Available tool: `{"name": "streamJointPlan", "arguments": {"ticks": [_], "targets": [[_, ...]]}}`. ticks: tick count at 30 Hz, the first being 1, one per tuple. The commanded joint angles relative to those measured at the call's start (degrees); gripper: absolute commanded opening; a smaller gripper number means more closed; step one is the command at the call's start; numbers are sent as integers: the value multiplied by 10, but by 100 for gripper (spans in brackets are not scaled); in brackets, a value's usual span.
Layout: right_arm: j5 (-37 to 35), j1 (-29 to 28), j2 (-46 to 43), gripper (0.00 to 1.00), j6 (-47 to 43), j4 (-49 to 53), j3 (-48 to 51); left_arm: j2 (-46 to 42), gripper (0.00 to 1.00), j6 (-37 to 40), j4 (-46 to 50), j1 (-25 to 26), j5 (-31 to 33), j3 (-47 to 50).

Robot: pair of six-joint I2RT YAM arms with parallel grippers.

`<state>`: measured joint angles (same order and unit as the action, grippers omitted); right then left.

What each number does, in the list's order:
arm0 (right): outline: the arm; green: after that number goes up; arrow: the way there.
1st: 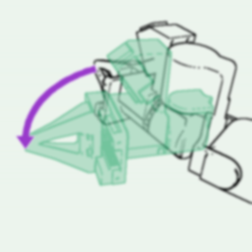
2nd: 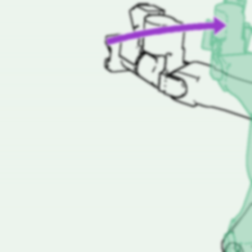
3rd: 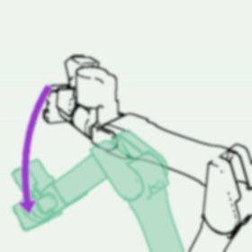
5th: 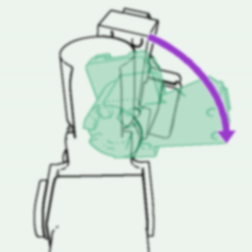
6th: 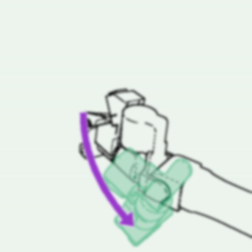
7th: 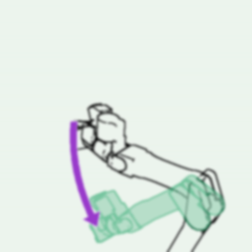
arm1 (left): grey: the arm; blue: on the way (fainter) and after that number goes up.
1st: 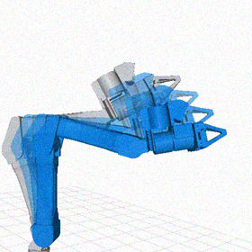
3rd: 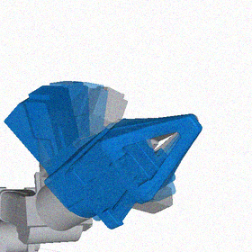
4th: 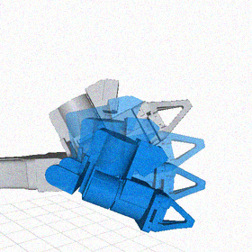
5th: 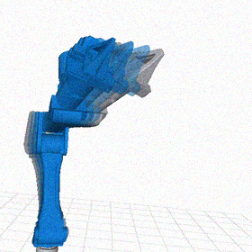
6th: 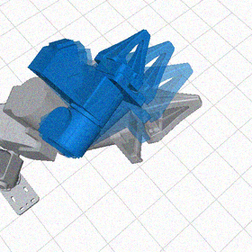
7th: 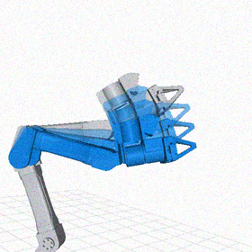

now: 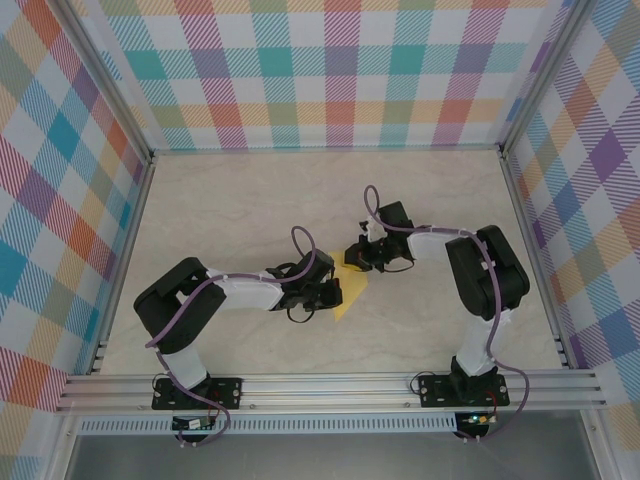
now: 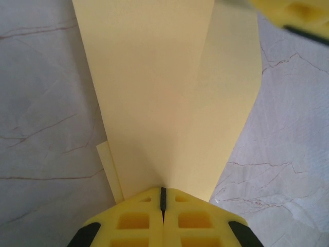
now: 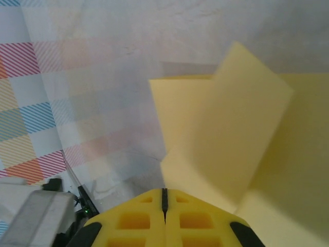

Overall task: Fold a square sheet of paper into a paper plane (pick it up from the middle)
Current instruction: Fourth fold the wing at the center of the table.

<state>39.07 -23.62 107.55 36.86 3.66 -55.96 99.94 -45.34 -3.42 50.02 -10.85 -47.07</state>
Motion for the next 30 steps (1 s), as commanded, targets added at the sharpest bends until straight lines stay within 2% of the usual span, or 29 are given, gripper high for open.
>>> {"name": "streamJointPlan", "arguments": {"ticks": [1,6,14,21,24,30], "targets": [[7,3,22,4,-10,2,10,33,4,14,106,11,-28,24],[-53,3,35,3,-33,45,14,23,5,28,122,11,-23,25],[-66,3,35,2,-9,22,47,-48,13,10,129,0,-29,-7],[-71,3,39,2,-9,23,47,-86,20,-93,-17,-38,-72,-1],[-73,3,42,1,-9,25,46,-64,22,-129,-88,-43,-99,3],[-74,3,44,1,-10,29,46,-8,23,-172,-150,-43,-117,22]]}}
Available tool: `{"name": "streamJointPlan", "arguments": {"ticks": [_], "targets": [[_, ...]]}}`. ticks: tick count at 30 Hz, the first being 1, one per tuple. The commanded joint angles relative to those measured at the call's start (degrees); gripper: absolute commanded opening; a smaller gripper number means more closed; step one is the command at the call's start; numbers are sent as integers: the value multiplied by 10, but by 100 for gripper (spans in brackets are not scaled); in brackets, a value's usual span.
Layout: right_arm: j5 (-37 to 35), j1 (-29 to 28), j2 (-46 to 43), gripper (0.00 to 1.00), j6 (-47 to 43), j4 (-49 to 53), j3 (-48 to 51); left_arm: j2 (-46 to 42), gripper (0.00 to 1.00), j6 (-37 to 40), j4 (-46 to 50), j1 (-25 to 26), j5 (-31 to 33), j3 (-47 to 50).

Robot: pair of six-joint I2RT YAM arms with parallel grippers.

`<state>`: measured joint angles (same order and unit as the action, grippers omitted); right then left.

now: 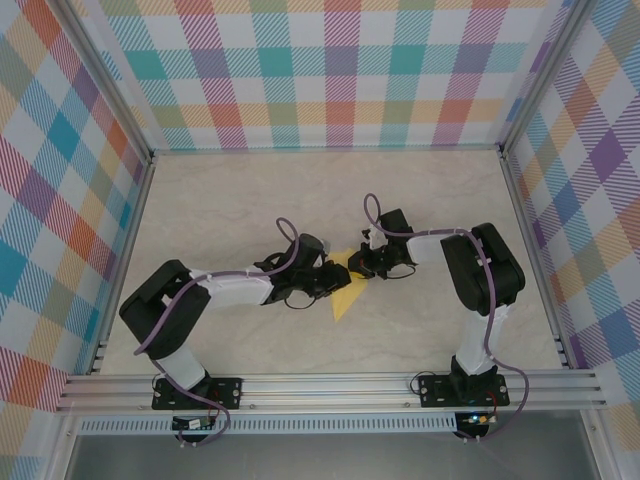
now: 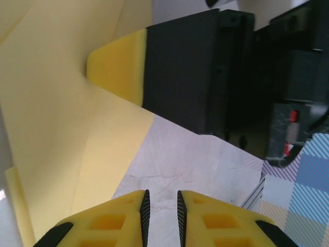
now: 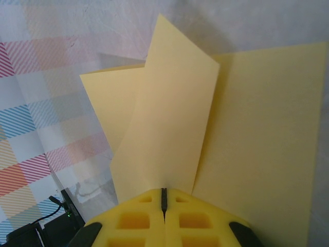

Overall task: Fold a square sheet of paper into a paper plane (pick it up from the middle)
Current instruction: Fourth fold the wing at the center of the table.

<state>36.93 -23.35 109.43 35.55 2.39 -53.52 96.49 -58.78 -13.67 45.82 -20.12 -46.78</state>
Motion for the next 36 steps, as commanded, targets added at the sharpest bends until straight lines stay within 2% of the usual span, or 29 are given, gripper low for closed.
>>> {"name": "streamJointPlan", "arguments": {"ticks": [1,10,14,16,27,36], "targets": [[-53,1,25,1,2,42,22,37,23,-44,-57,-1,-34,21],[-61,1,30,1,0,49,21,72,23,-76,-72,4,-82,80],[-66,1,32,1,0,50,22,78,24,-52,-42,18,-115,83],[-68,1,35,1,0,51,21,82,24,-28,2,24,-127,76],[-77,1,38,1,0,56,22,79,24,2,36,46,-158,87],[-82,1,39,1,0,55,26,58,24,6,45,63,-156,101]]}}
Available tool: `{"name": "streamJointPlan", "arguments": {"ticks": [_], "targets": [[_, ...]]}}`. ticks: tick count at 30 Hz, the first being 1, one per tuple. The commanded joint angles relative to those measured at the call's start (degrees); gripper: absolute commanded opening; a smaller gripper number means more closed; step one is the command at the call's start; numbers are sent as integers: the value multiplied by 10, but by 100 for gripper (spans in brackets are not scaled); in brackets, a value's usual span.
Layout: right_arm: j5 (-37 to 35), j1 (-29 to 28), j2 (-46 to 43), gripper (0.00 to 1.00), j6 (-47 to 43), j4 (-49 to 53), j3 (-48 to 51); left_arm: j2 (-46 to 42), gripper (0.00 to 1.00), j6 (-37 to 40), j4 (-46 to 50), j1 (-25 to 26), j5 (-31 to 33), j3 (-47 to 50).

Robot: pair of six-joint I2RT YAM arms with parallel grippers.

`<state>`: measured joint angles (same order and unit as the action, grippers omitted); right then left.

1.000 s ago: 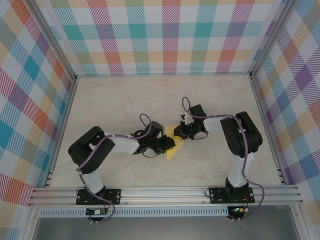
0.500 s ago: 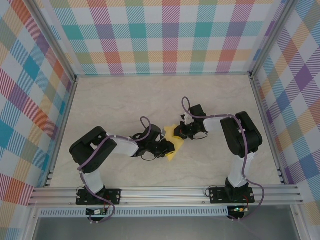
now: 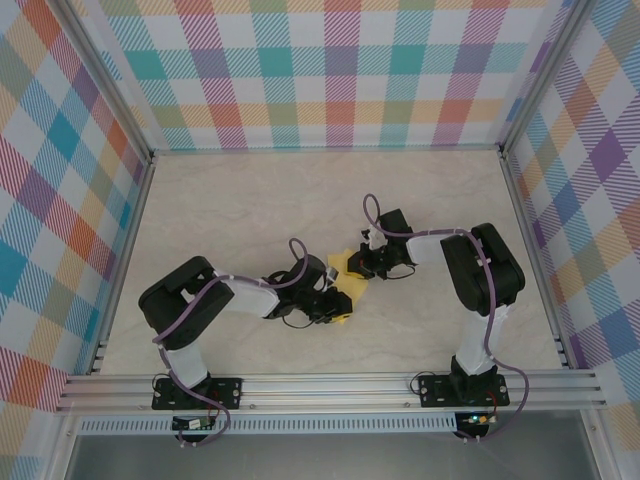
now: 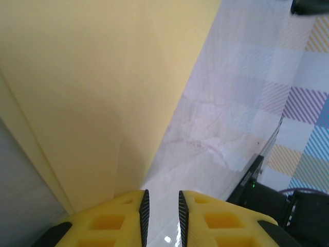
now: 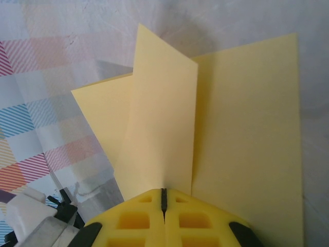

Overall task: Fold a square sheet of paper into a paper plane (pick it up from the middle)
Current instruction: Fourth fold the wing at the center of the table.

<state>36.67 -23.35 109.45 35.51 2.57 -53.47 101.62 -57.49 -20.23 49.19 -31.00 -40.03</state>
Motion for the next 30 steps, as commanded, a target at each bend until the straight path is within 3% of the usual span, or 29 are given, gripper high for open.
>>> {"name": "streamJointPlan", "arguments": {"ticks": [1,10,14,19,22,26,30], "targets": [[-80,1,38,1,1,53,26,2,24,-8,113,30,-44,35],[-71,1,37,1,4,46,27,-43,24,2,137,32,-27,44],[-48,1,12,3,8,39,25,-125,24,13,169,25,35,39],[-26,1,-64,14,0,59,-2,-244,26,27,272,-44,152,37],[-52,1,-113,26,-7,100,-24,-269,39,46,320,-84,203,15],[-133,2,-157,40,-8,165,-29,-233,43,85,339,-98,207,-46],[-168,5,-174,45,5,190,-6,-166,46,120,356,-96,184,-122]]}}
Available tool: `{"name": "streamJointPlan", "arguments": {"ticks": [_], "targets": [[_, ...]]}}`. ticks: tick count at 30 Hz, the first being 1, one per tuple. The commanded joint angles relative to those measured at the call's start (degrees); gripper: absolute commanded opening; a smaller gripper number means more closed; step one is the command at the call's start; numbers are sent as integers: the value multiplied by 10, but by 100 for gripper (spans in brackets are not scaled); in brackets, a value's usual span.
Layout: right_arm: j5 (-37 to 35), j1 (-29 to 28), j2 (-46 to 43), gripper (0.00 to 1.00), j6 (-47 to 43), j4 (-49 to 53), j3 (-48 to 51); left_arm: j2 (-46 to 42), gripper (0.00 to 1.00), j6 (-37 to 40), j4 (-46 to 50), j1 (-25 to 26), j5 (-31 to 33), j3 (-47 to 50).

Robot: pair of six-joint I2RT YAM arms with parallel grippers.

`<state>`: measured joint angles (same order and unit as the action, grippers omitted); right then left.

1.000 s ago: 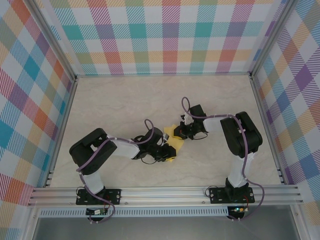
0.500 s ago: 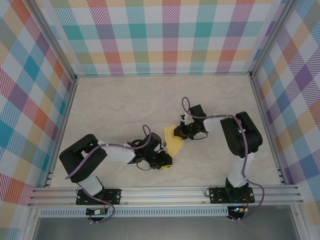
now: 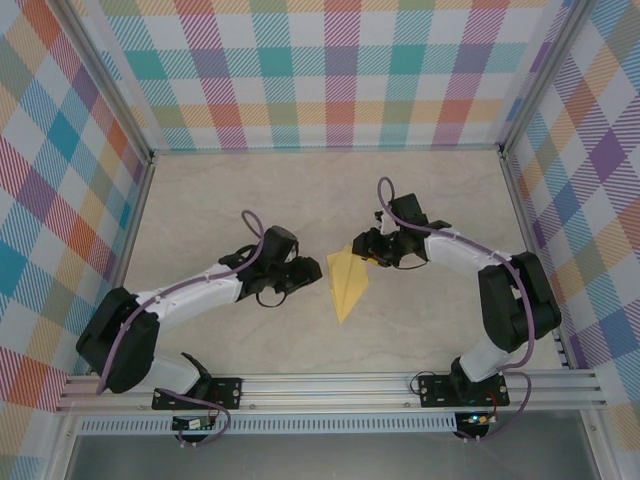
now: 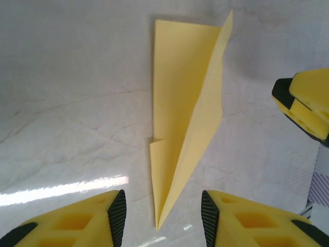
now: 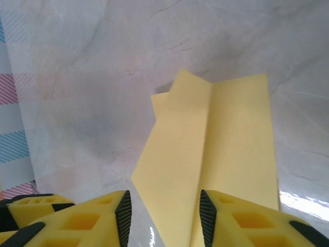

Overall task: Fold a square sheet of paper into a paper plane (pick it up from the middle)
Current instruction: Fourth fold the wing at the center of the table.

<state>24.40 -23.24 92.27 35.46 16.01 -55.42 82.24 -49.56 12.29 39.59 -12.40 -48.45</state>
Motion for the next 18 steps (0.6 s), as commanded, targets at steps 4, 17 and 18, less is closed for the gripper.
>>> {"name": "streamJointPlan", "arguments": {"ticks": [4,17,18], "targets": [[-21,4,8,46,30,33,44,80,49,54,22,1,-17,-75],[5,3,53,46,68,-5,65,208,49,111,124,20,3,-195],[3,3,57,46,69,0,64,212,49,112,127,20,3,-199]]}}
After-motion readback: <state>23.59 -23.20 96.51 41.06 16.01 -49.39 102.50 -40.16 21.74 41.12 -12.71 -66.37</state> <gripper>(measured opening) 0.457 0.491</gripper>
